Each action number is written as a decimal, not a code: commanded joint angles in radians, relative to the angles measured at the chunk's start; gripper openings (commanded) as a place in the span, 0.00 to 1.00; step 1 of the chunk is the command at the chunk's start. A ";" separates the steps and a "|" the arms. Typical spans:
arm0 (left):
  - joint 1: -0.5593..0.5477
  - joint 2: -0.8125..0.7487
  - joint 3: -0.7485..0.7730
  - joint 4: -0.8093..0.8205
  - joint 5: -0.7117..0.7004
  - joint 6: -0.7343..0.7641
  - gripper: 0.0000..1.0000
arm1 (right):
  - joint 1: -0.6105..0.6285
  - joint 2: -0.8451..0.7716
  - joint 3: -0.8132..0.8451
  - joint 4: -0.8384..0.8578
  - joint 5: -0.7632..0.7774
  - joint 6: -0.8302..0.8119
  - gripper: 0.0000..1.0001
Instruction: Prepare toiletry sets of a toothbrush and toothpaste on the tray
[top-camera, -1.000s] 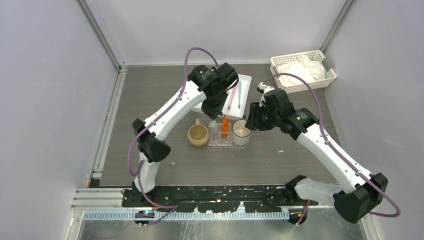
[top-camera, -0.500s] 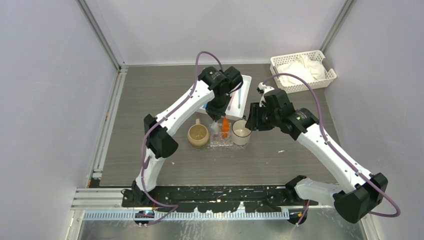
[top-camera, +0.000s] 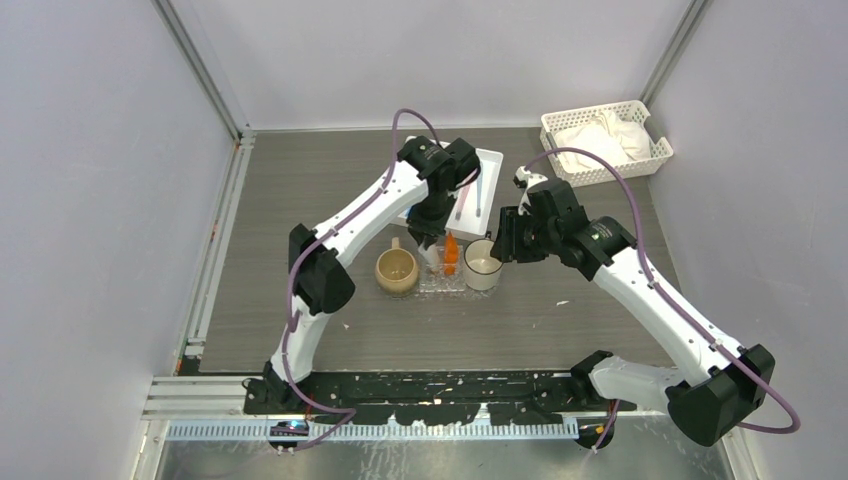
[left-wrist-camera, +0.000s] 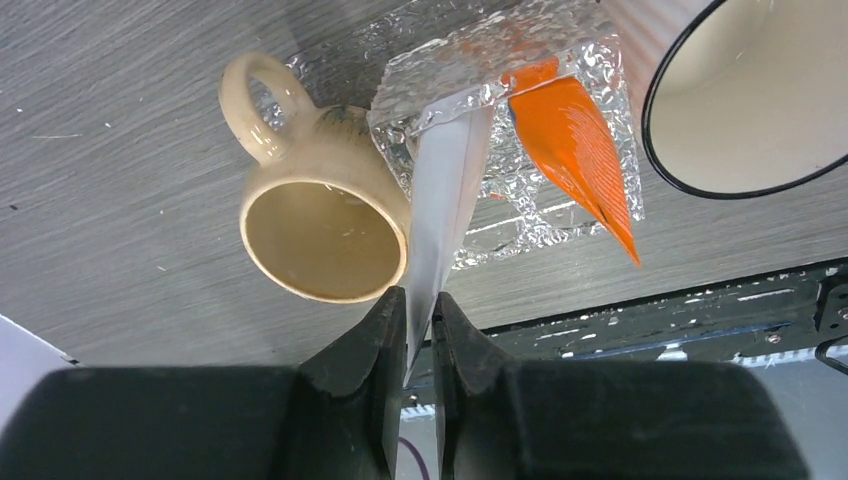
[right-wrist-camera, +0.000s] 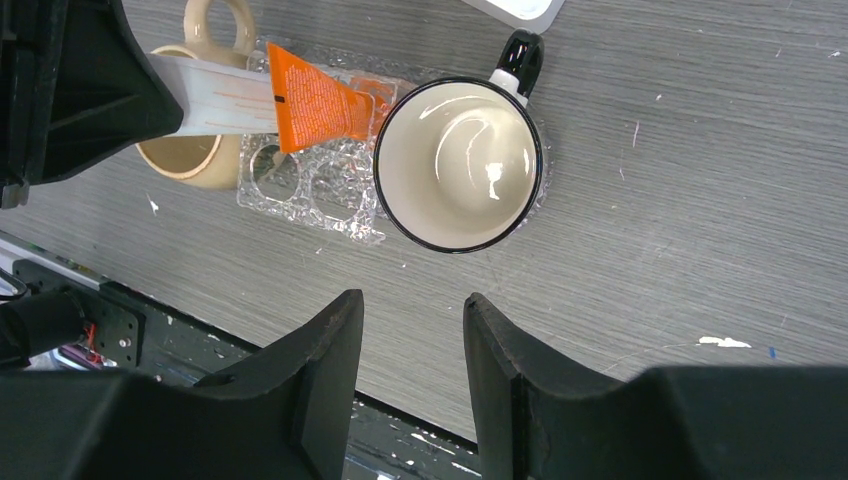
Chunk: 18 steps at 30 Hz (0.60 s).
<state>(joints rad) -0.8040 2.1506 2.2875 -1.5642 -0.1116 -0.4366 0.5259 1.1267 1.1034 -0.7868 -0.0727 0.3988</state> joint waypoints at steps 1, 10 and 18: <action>0.019 -0.062 -0.018 0.074 -0.028 0.006 0.18 | -0.006 0.004 0.003 0.017 -0.006 -0.006 0.47; 0.037 -0.099 0.037 0.175 -0.052 0.032 0.19 | -0.005 0.021 0.019 -0.006 0.019 -0.009 0.47; 0.029 -0.260 -0.127 0.371 -0.061 0.044 0.20 | -0.005 0.057 0.058 -0.007 0.085 0.004 0.54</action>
<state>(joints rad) -0.7738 2.0647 2.2543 -1.3602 -0.1387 -0.4126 0.5259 1.1618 1.1034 -0.7982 -0.0448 0.3992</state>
